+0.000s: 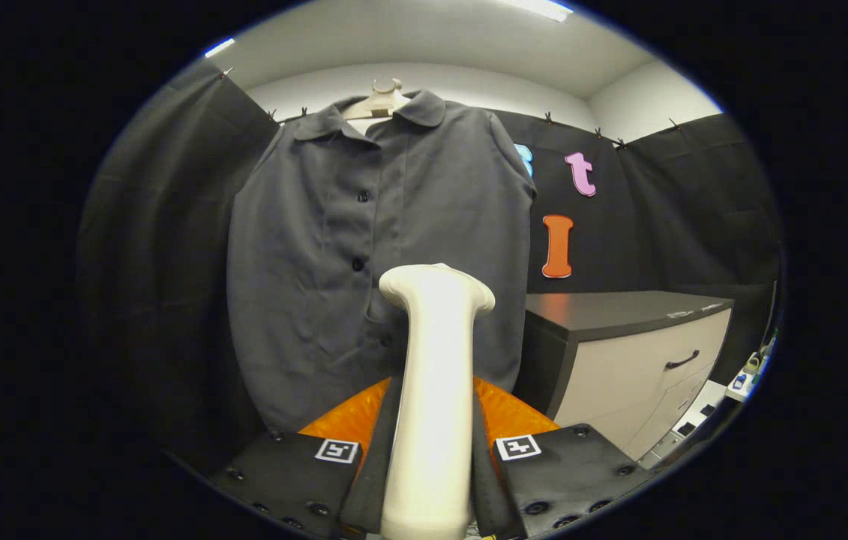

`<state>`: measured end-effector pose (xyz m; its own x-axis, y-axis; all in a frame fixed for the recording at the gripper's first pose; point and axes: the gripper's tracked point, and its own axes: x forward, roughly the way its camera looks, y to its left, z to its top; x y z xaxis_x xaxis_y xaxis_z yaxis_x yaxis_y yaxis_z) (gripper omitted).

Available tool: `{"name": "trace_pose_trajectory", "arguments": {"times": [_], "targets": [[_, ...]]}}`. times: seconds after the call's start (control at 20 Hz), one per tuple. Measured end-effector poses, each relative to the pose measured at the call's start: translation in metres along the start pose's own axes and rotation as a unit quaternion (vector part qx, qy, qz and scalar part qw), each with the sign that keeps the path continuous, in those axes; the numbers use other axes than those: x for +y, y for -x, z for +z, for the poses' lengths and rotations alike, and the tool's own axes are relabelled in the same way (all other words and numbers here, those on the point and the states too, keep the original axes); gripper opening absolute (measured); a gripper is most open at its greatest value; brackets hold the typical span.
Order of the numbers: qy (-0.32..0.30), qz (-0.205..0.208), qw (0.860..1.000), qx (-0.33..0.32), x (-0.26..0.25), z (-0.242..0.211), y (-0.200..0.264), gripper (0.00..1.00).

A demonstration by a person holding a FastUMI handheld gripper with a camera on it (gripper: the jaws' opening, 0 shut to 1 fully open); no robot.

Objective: Iron the clothes twice with a garment steamer, once on the left side and once on the right side.

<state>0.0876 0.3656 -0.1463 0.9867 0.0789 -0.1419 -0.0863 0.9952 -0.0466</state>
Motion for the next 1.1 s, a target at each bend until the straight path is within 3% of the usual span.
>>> {"name": "trace_pose_trajectory", "arguments": {"times": [0.45, 0.7, 1.1], "targets": [[0.021, 0.071, 0.993, -0.089, 0.056, 0.105, -0.011, 0.52], [0.027, 0.115, 0.988, -0.099, 0.095, 0.114, -0.018, 0.52], [0.044, 0.135, 0.986, -0.082, 0.122, 0.101, -0.041, 0.52]]}}
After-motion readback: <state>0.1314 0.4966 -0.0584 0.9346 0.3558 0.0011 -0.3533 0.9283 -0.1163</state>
